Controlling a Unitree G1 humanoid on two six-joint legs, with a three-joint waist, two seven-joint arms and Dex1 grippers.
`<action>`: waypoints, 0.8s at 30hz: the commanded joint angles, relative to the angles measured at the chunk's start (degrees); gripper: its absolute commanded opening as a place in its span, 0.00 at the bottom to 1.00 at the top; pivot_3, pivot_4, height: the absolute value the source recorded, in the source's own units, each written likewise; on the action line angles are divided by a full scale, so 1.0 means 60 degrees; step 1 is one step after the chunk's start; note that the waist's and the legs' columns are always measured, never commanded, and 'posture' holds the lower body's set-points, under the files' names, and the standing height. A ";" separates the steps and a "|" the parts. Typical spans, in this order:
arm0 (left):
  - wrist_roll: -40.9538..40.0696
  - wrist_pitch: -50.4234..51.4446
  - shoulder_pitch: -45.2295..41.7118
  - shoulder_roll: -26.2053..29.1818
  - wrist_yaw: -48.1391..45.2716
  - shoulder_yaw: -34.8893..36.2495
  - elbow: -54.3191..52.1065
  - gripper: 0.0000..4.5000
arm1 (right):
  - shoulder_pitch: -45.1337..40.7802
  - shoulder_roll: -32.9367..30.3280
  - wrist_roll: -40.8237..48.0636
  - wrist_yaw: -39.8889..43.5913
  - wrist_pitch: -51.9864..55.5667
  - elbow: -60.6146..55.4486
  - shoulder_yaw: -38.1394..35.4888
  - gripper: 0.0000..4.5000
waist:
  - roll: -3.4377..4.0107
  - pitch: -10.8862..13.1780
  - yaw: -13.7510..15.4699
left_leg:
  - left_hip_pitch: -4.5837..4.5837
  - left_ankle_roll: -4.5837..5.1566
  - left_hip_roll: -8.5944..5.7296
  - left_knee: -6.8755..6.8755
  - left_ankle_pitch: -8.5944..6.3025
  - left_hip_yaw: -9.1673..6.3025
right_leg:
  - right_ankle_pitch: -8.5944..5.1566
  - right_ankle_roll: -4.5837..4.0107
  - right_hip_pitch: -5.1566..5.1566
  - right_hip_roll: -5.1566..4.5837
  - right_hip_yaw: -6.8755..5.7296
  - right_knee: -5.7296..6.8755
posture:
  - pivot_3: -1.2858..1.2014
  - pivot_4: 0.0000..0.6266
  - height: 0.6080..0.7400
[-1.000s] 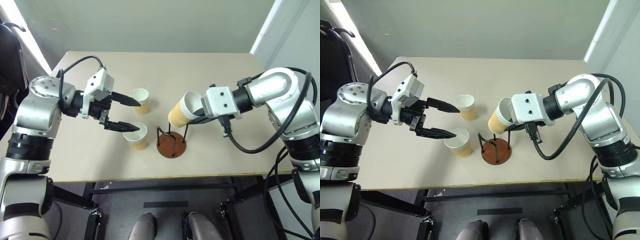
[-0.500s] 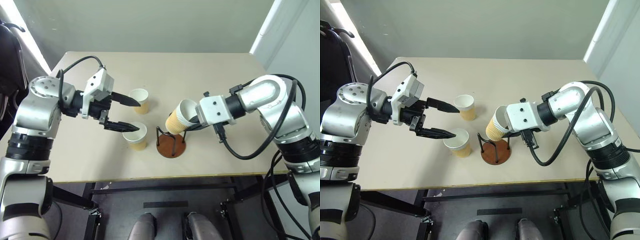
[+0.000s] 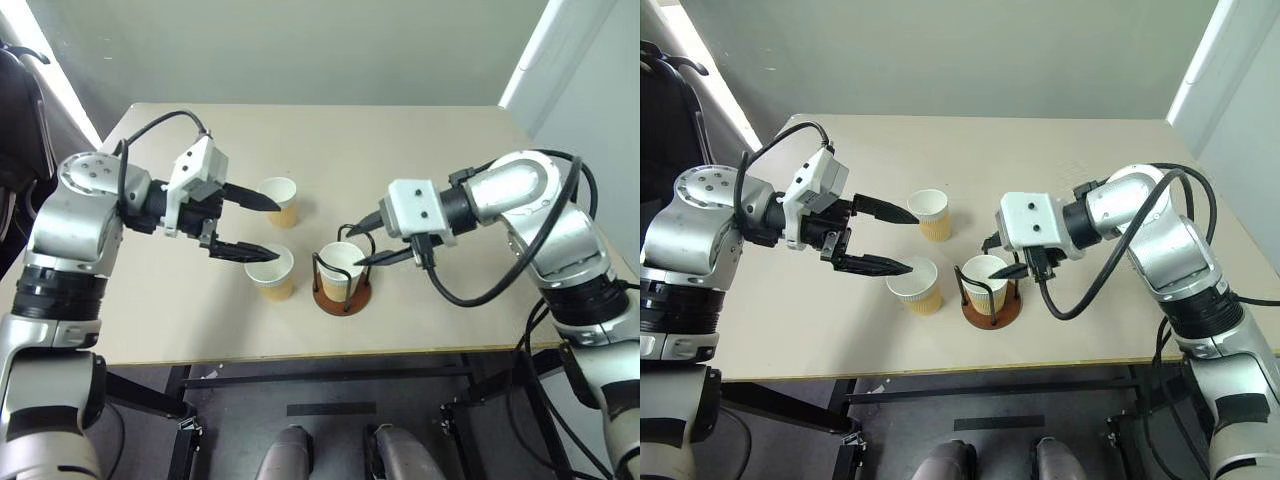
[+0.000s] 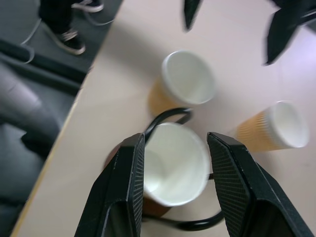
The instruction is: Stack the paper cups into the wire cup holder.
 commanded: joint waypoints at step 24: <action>0.2474 -0.3470 0.0452 0.1628 -0.0523 -0.1280 -0.0360 1.00 | -0.0093 -0.1511 0.3169 0.0501 0.2557 -0.0816 -0.2040 0.43 | 0.0000 0.0000 -0.0009 | -0.0006 -0.0001 0.0000 -0.0012 -0.0001 0.0007 | -0.0034 -0.0053 -0.0027 0.0002 0.0010 0.0035 | 0.52 0.24 1.00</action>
